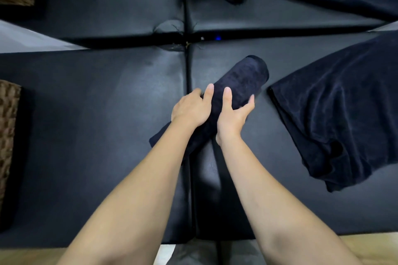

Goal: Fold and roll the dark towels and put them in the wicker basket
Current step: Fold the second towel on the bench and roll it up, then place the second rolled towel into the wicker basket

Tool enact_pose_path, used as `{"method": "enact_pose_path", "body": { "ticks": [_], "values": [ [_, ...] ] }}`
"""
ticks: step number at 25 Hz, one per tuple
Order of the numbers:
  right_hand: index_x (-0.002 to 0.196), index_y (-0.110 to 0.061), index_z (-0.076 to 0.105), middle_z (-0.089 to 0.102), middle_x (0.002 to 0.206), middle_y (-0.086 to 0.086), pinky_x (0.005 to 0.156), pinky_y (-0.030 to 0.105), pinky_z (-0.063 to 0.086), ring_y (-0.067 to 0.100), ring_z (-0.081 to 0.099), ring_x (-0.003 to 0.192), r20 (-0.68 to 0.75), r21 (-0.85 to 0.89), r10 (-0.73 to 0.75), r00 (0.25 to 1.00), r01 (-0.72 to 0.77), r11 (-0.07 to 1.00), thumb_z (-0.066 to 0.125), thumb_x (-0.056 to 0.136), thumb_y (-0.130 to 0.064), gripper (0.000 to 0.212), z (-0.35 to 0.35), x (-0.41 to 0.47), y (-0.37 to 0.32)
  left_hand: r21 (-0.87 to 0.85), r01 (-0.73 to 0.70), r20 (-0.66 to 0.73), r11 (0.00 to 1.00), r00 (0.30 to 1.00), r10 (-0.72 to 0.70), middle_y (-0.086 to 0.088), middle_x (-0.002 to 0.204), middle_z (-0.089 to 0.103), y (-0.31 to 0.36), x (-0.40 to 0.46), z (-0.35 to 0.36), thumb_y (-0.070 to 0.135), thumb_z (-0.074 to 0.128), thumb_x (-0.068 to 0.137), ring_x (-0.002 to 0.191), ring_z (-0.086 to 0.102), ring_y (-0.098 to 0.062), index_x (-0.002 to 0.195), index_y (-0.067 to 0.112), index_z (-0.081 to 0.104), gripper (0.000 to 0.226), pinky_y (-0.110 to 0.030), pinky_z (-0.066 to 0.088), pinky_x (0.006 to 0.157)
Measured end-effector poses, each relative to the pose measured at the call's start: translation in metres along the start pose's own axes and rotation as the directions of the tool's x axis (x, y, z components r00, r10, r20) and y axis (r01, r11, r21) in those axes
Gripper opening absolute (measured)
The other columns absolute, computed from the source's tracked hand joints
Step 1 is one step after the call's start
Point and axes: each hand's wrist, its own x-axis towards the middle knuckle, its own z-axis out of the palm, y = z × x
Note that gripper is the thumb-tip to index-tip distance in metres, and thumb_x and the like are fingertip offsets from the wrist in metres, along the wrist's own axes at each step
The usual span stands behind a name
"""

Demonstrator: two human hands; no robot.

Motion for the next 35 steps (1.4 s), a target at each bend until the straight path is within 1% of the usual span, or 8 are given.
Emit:
{"method": "enact_pose_path", "body": {
  "ticks": [3,8,11,17,23,26,28,35],
  "values": [
    [0.157,-0.037,0.020,0.031,0.159,-0.007,0.105,0.029,0.037,0.011,0.041,0.134,0.098,0.004,0.096,0.991,-0.097,0.995,0.070,0.083,-0.066,0.093,-0.010,0.000,-0.001,-0.021,0.020,0.069,1.000,0.997,-0.019,-0.006,0.119,0.064,-0.001,0.005,-0.004,0.068,0.014,0.101,0.109,0.055,-0.029,0.097,0.019,0.057,0.066,-0.042,0.042,0.093],
    [0.150,-0.034,0.039,0.052,0.141,-0.016,0.109,0.039,0.047,0.011,0.055,0.126,0.182,-0.077,0.118,0.976,-0.105,0.991,0.072,0.073,-0.074,0.093,-0.017,-0.005,-0.003,-0.330,0.148,0.192,0.932,0.978,-0.088,-0.005,0.151,0.048,-0.005,-0.023,0.003,0.079,0.015,0.094,0.136,0.047,-0.027,0.149,0.016,0.040,0.087,-0.042,0.037,0.109],
    [0.144,-0.038,0.043,0.058,0.137,-0.015,0.104,0.043,0.052,0.012,0.061,0.120,0.257,-0.156,0.105,0.961,-0.066,0.986,0.065,0.063,-0.087,0.098,-0.017,-0.012,-0.006,-0.469,0.221,0.207,0.855,0.969,-0.137,0.000,0.142,0.056,-0.012,-0.042,0.010,0.097,0.016,0.075,0.127,0.055,-0.025,0.142,0.020,0.051,0.108,-0.046,0.043,0.109],
    [0.151,-0.049,0.027,0.050,0.147,-0.017,0.107,0.042,0.050,0.012,0.055,0.128,0.404,-0.204,0.177,0.898,-0.100,0.974,0.067,0.066,-0.085,0.101,-0.020,-0.036,-0.015,-0.528,0.150,0.006,0.836,0.985,-0.173,-0.004,0.116,0.062,-0.014,-0.058,0.000,0.078,0.033,0.093,0.096,0.058,-0.020,0.114,0.018,0.045,0.064,-0.039,0.048,0.087],
    [0.148,-0.046,0.037,0.060,0.133,-0.018,0.095,0.033,0.055,0.002,0.061,0.112,0.474,-0.166,0.059,0.879,0.024,0.986,0.071,0.081,-0.067,0.078,-0.004,-0.061,-0.052,-0.651,0.077,-0.107,0.755,0.976,-0.192,0.003,0.141,0.057,-0.011,-0.076,-0.041,0.079,0.042,0.088,0.124,0.057,-0.018,0.143,0.018,0.049,0.082,-0.039,0.045,0.106],
    [0.143,-0.049,0.041,0.063,0.127,-0.020,0.095,0.039,0.058,0.006,0.065,0.111,0.550,-0.142,0.021,0.835,0.069,0.988,0.074,0.075,-0.069,0.078,0.014,-0.081,-0.078,-0.713,0.012,-0.179,0.701,0.964,-0.198,0.001,0.088,0.070,-0.008,-0.086,-0.077,0.070,0.047,0.093,0.080,0.064,-0.017,0.096,0.011,0.067,0.062,-0.035,0.053,0.079],
    [0.143,-0.052,0.039,0.060,0.133,-0.018,0.099,0.043,0.056,0.010,0.063,0.117,0.591,-0.145,-0.004,0.806,0.112,0.983,0.073,0.065,-0.077,0.089,0.024,-0.095,-0.091,-0.723,-0.030,-0.241,0.690,0.947,-0.212,0.002,0.080,0.065,-0.007,-0.098,-0.098,0.063,0.048,0.097,0.074,0.058,-0.017,0.091,0.011,0.065,0.056,-0.033,0.050,0.073],
    [0.148,-0.042,0.039,0.061,0.131,-0.016,0.082,0.026,0.056,0.002,0.063,0.109,0.765,-0.175,-0.040,0.642,0.268,0.947,0.071,0.085,-0.061,0.074,0.052,-0.162,-0.108,-0.770,-0.035,-0.314,0.637,0.890,-0.330,-0.017,0.135,0.061,-0.053,-0.154,-0.147,0.071,0.045,0.094,0.122,0.060,-0.031,0.127,0.004,0.061,0.076,-0.043,0.048,0.101]
  ]
}}
